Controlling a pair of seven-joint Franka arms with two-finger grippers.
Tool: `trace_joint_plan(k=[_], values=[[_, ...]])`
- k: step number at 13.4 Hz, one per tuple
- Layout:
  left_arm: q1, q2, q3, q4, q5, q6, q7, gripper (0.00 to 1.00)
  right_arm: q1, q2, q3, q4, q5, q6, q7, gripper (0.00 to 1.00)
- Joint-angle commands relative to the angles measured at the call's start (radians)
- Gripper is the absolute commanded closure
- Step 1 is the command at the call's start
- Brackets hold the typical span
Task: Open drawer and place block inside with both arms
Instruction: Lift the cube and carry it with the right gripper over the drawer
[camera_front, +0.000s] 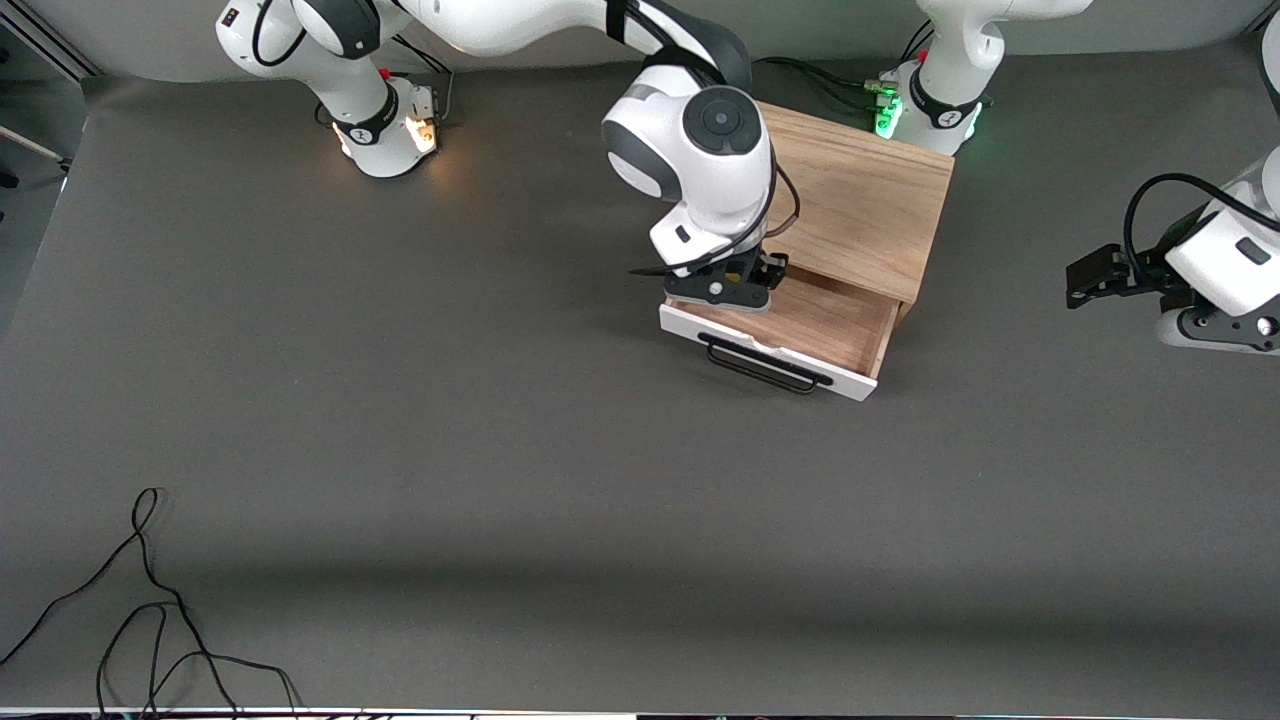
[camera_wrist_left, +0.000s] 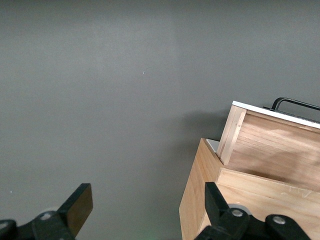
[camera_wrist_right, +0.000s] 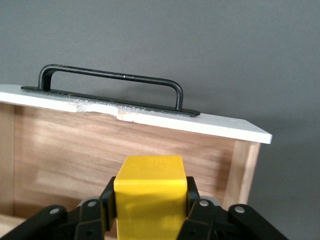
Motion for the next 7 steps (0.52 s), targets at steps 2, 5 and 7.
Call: trace_joint_plan(k=[2,5,7], values=[[-0.008,0.007,0.005,0.015,0.014,-0.007,0.014,0.00,0.024,0.035,-0.006,0.041,0.005,0.017,0.058,0.83],[-0.008,0.007,0.005,0.015,0.014,-0.007,0.014,0.00,0.028,0.053,-0.006,0.038,0.005,0.019,0.058,0.79],[-0.008,0.007,0.005,0.015,0.014,-0.007,0.013,0.00,0.028,0.061,-0.006,0.037,0.004,0.025,0.060,0.77]])
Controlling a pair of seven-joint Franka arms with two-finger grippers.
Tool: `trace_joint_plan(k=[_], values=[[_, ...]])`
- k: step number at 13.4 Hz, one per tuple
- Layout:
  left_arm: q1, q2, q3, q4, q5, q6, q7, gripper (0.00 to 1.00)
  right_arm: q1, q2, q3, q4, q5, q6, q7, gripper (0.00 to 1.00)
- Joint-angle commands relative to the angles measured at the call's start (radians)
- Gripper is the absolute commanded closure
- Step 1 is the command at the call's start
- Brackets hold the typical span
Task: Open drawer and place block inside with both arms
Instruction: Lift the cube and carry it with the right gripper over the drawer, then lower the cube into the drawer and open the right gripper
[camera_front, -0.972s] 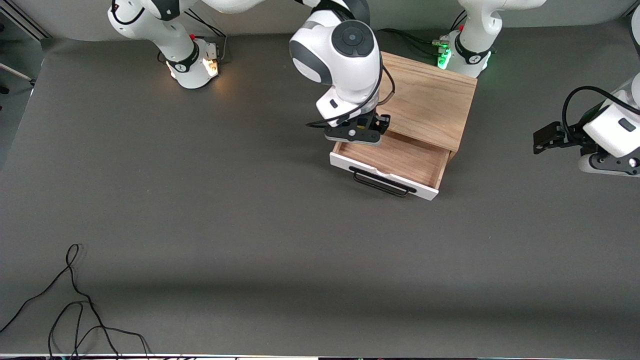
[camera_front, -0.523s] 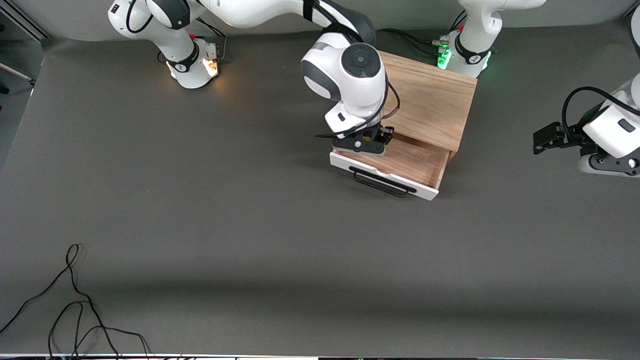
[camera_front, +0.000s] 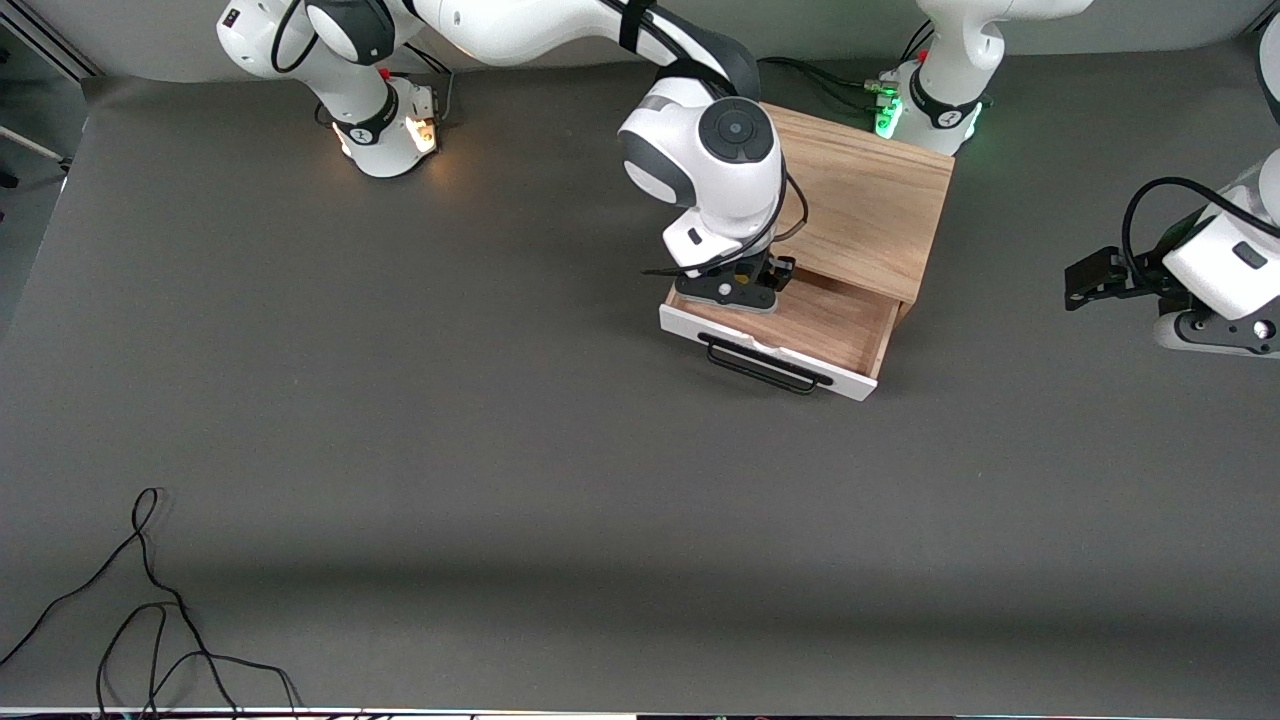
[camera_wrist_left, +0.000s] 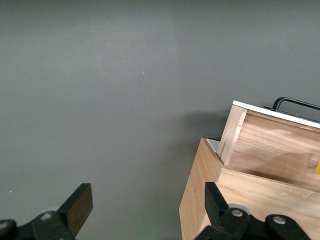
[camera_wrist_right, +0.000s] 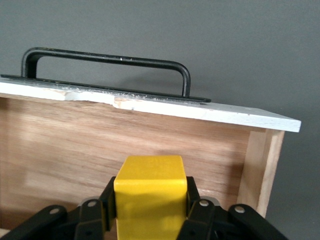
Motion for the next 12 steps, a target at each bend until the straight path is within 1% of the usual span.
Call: trace_joint_plan(k=[1,4,6,7,8,9,10,11,12], values=[[-0.008,0.002,0.005,0.015,0.014,-0.007,0.013,0.00,0.009,0.028,-0.006,0.035,0.004,0.004,0.027,0.74],[-0.008,0.004,0.005,0.015,0.014,-0.007,0.014,0.00,0.011,0.047,-0.006,0.033,0.002,0.005,0.035,0.69],[-0.008,0.002,0.005,0.015,0.014,-0.008,0.014,0.00,0.017,0.057,-0.006,0.029,0.002,0.022,0.039,0.68],[-0.008,0.002,0.004,0.015,0.014,-0.007,0.014,0.00,0.017,0.065,-0.006,0.028,0.002,0.025,0.041,0.65],[-0.008,0.002,0.005,0.015,0.014,-0.007,0.014,0.00,0.017,0.070,-0.006,0.030,0.002,0.028,0.041,0.48],[-0.008,0.004,0.005,0.015,0.014,-0.009,0.014,0.00,0.017,0.070,-0.008,0.030,0.002,0.028,0.041,0.26],[-0.008,0.002,0.005,0.015,0.014,-0.009,0.014,0.00,0.028,0.070,-0.009,0.030,-0.011,0.028,0.041,0.00],[-0.008,0.004,0.004,0.015,0.014,-0.008,0.013,0.00,0.037,0.070,-0.009,0.030,-0.042,0.028,0.041,0.00],[-0.008,0.002,0.005,0.015,0.014,-0.009,0.014,0.00,0.040,0.068,-0.009,0.030,-0.053,0.027,0.041,0.00]])
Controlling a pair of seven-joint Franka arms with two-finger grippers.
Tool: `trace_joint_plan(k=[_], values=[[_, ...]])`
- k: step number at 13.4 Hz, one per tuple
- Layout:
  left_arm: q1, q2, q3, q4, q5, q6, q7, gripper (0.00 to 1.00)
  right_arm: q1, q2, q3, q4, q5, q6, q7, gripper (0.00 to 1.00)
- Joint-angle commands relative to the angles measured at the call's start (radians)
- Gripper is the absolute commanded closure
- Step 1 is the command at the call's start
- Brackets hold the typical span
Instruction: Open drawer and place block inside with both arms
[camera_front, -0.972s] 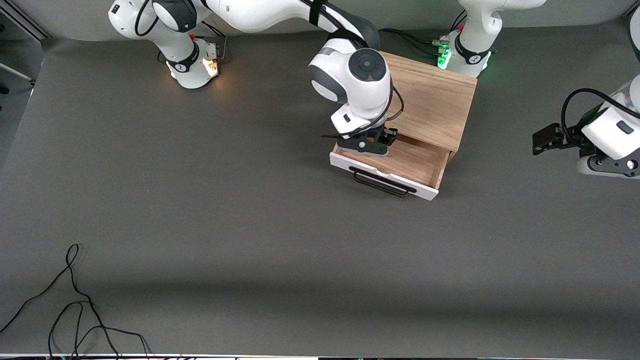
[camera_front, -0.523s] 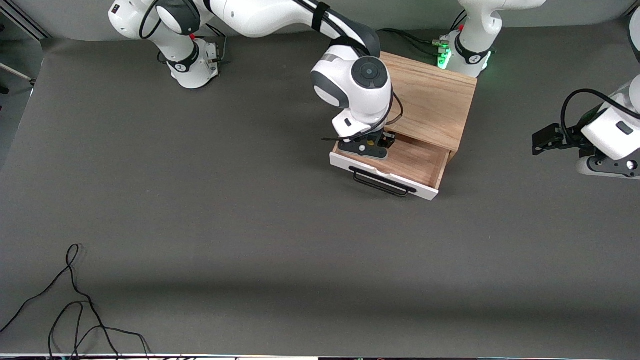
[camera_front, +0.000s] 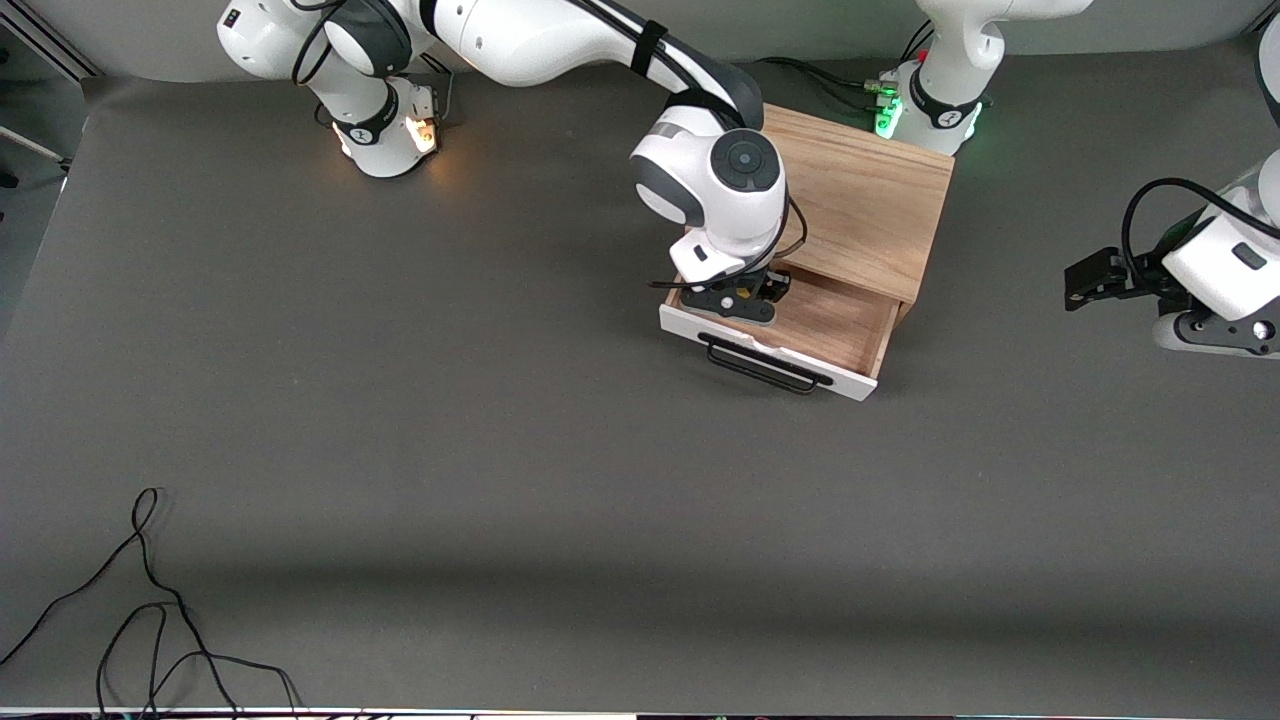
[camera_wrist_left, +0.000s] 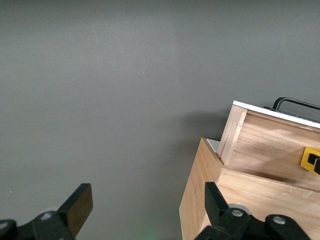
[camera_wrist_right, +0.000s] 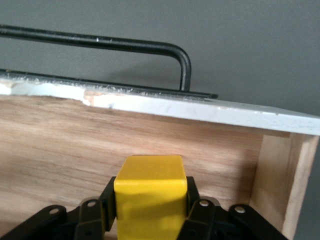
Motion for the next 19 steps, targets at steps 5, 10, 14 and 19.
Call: trace_joint_plan(k=[5,10,14,19], values=[[-0.009,0.001,0.005,0.014,0.014,-0.009,0.014,0.00,0.021,-0.018,-0.016,0.036,-0.034,-0.017,0.029,0.00],[-0.009,0.001,0.005,0.014,0.014,-0.009,0.014,0.00,0.000,-0.136,-0.020,0.036,-0.034,-0.105,0.014,0.00],[-0.009,0.001,0.004,0.014,0.014,-0.009,0.014,0.00,-0.098,-0.251,-0.019,0.008,-0.033,-0.198,-0.128,0.00],[-0.009,0.003,0.005,0.014,0.014,-0.009,0.014,0.00,-0.279,-0.435,-0.019,-0.179,-0.022,-0.252,-0.385,0.00]])
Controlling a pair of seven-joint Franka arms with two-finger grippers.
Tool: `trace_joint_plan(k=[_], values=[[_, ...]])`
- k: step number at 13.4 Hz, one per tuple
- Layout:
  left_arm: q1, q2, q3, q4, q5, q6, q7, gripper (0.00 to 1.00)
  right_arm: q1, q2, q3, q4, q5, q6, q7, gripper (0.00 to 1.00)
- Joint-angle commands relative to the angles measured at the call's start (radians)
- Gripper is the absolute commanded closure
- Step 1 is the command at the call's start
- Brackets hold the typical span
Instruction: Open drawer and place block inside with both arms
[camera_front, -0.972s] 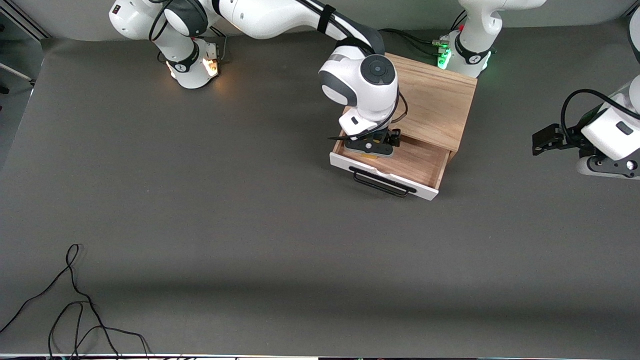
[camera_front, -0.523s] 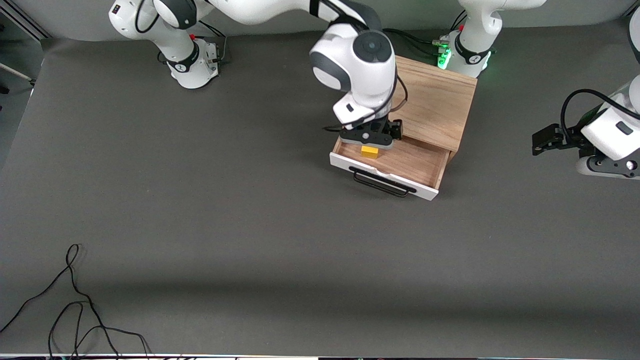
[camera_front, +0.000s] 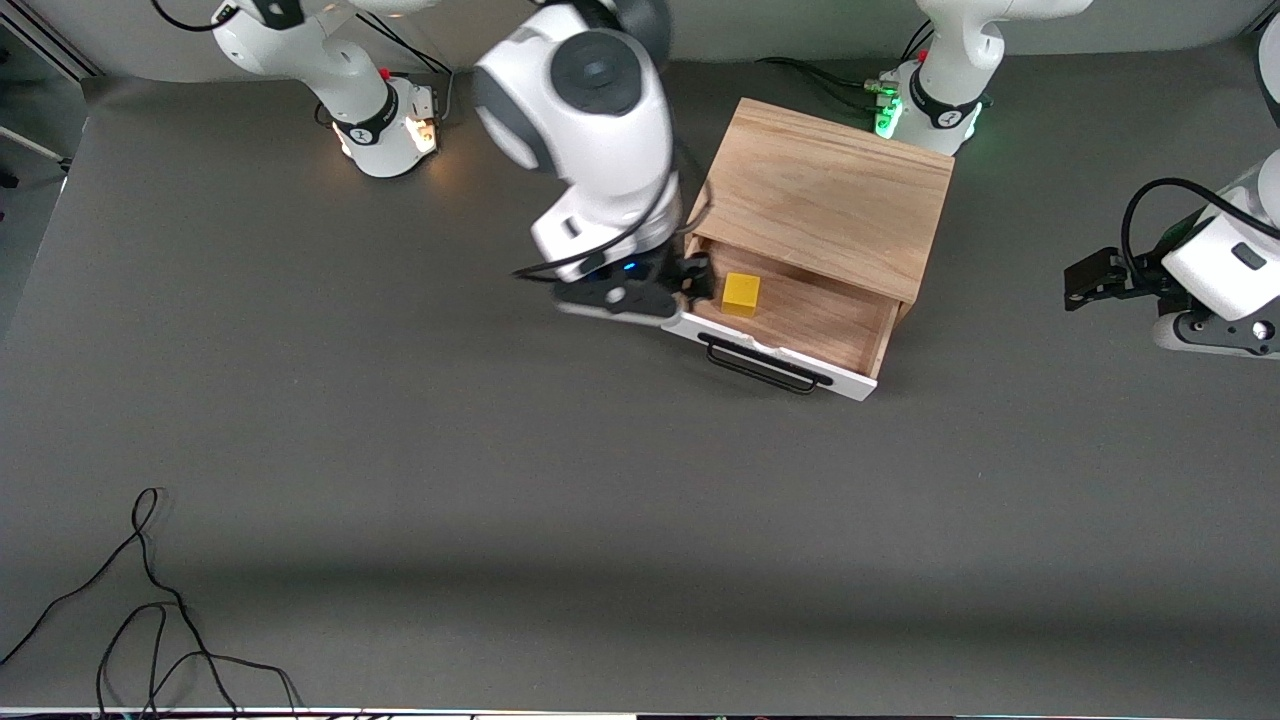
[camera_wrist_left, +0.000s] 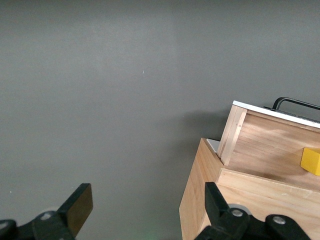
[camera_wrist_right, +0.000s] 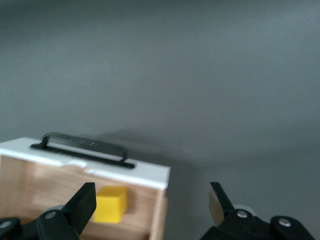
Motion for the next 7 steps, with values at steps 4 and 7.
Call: trace_joint_plan(k=[4,7], values=[[-0.009,0.001,0.004,0.013,0.013,-0.009,0.014,0.00,-0.206,-0.231,0.008,-0.241,0.004,-0.048,-0.303,0.00],[-0.009,0.001,0.004,0.013,0.013,-0.009,0.014,0.00,-0.339,-0.296,0.015,-0.330,0.006,-0.045,-0.437,0.00]])
